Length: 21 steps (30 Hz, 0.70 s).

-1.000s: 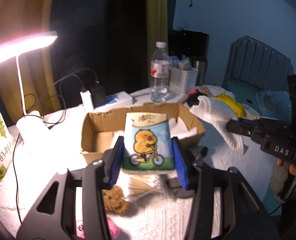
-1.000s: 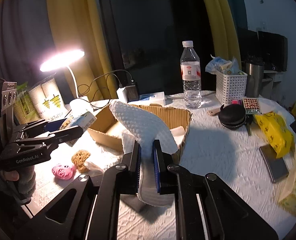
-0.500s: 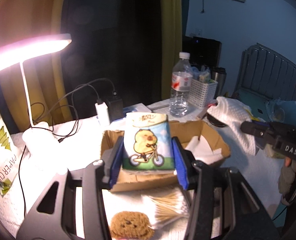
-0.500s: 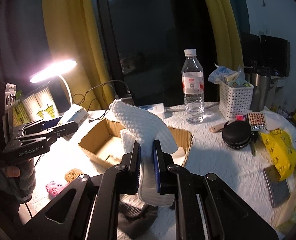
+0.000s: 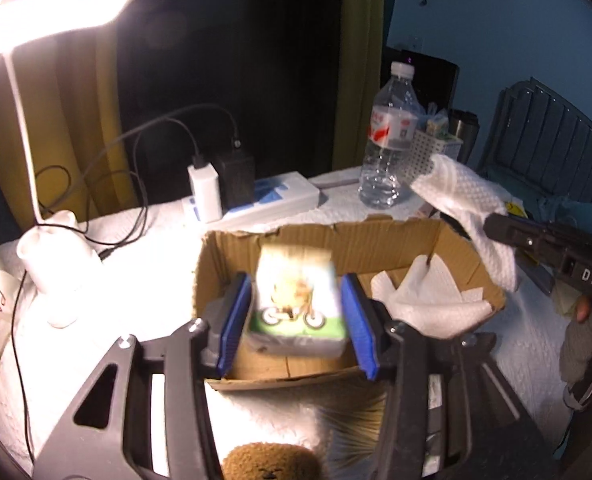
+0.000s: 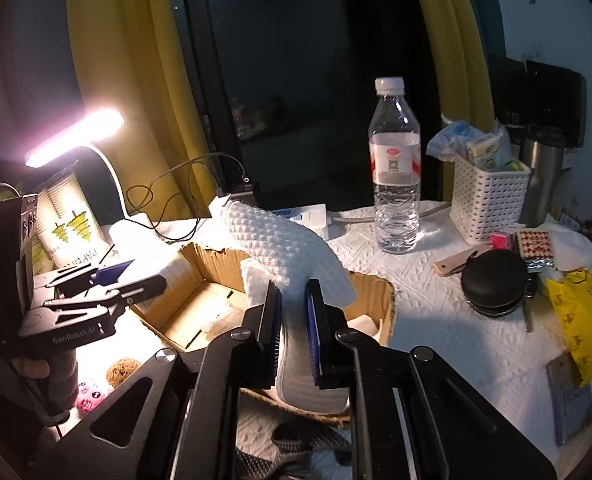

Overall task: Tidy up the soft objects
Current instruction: 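Place the tissue pack in the box with the left gripper while the right gripper drops the towel in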

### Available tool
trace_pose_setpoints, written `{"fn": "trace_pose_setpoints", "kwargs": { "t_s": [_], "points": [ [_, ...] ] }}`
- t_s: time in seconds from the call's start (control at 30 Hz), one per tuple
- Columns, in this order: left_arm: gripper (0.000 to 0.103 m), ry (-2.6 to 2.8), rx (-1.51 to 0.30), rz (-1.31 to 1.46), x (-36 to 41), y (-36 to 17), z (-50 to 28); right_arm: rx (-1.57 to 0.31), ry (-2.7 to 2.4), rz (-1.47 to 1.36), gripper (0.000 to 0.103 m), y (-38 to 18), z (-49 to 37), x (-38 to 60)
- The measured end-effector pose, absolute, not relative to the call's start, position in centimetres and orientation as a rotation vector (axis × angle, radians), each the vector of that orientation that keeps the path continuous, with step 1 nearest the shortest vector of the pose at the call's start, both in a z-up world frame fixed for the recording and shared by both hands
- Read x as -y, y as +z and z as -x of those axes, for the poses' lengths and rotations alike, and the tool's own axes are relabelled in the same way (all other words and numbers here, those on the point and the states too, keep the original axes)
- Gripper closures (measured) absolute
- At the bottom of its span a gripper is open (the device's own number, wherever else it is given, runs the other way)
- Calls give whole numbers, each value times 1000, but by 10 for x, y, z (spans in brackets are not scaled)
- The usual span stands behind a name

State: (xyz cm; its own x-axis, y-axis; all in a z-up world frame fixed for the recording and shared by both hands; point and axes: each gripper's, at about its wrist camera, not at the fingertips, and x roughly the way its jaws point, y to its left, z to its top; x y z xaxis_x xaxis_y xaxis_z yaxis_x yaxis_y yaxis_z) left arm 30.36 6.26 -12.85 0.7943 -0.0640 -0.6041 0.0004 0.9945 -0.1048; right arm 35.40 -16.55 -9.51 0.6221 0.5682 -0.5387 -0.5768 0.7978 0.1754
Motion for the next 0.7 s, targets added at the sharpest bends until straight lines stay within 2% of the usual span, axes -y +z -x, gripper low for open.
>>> {"fn": "trace_pose_setpoints", "kwargs": {
  "t_s": [0.07, 0.13, 0.17, 0.23, 0.27, 0.3, 0.7],
  "points": [
    [50, -37, -659, 104, -63, -130, -306, -621, 665, 16, 88, -99, -358, 160],
    [50, -30, -663, 110, -64, -131, -306, -634, 660, 32, 71, -104, -362, 154],
    [49, -28, -665, 114, -65, -132, -306, -641, 657, 38, 58, -105, -363, 151],
    [46, -23, -670, 121, -66, -132, -307, -645, 655, 40, 57, -108, -364, 149],
    [36, -21, -671, 124, -67, -133, -306, -648, 658, 40, 57, -108, -365, 148],
    [33, -21, -670, 126, -67, -133, -306, -650, 657, 42, 57, -109, -364, 147],
    [32, -21, -620, 110, -61, -113, -285, -649, 634, 34, 57, -103, -349, 157]
  ]
}}
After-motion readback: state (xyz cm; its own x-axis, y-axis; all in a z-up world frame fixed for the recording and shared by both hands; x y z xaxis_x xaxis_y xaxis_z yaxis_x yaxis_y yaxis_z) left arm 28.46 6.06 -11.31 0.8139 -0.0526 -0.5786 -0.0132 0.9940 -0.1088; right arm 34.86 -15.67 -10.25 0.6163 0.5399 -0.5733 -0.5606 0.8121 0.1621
